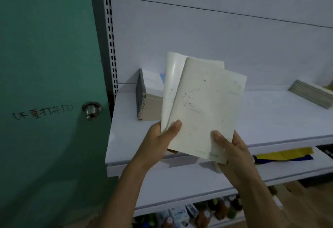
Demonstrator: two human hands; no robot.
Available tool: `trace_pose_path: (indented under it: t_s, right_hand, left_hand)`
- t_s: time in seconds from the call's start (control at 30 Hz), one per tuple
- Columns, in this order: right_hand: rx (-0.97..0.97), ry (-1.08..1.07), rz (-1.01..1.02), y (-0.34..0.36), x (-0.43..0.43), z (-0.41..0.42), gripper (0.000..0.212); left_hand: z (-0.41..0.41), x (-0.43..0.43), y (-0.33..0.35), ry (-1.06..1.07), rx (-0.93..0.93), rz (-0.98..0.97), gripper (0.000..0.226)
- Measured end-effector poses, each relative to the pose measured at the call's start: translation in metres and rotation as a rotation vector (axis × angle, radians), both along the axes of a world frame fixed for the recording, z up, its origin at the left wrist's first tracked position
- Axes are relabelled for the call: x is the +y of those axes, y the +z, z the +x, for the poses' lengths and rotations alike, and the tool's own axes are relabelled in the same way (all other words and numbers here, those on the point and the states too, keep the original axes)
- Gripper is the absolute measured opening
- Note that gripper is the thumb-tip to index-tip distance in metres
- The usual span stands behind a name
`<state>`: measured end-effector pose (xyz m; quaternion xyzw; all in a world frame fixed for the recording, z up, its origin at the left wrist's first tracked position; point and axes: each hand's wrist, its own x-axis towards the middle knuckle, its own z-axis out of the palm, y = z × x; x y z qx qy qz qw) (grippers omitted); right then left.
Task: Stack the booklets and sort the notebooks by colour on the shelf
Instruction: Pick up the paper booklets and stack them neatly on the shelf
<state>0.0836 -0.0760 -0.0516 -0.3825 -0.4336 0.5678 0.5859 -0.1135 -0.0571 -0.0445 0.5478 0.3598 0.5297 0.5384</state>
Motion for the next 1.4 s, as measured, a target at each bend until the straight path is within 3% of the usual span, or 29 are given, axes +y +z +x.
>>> trace_pose_path:
  t_s: [0.17,0.33,0.47,0.63,0.77,1.07,1.4]
  right_hand:
    - [-0.005,-0.262,0.039,-0.003,-0.05,0.067,0.036]
    - [-0.154,-0.535,0.026,-0.018,-0.115,0.148,0.033]
    - [-0.183,-0.644,0.002,-0.025,-0.169,0.207,0.027]
    - [-0.217,-0.75,-0.054,-0.029,-0.226,0.269,0.044]
    - [-0.208,-0.752,-0.103,-0.032,-0.256,0.312,0.031]
    - [-0.131,-0.678,-0.1,-0.037,-0.269,0.372,0.033]
    - [-0.262,-0.874,-0.084,-0.039,-0.217,0.467,0.033]
  left_hand:
    - [0.081,-0.026,0.003,-0.141,0.029,0.044,0.027]
    - [0.174,-0.064,-0.01,-0.226,0.007,0.022,0.042]
    - [0.248,-0.101,-0.021,-0.249,0.007,-0.018,0.032]
    - [0.33,-0.145,-0.029,-0.195,0.007,0.012,0.036]
    - [0.377,-0.171,-0.029,-0.15,0.037,0.047,0.032]
    - [0.439,-0.177,-0.026,-0.181,-0.035,0.037,0.04]
    - [0.549,-0.115,-0.035,-0.259,-0.009,-0.008,0.043]
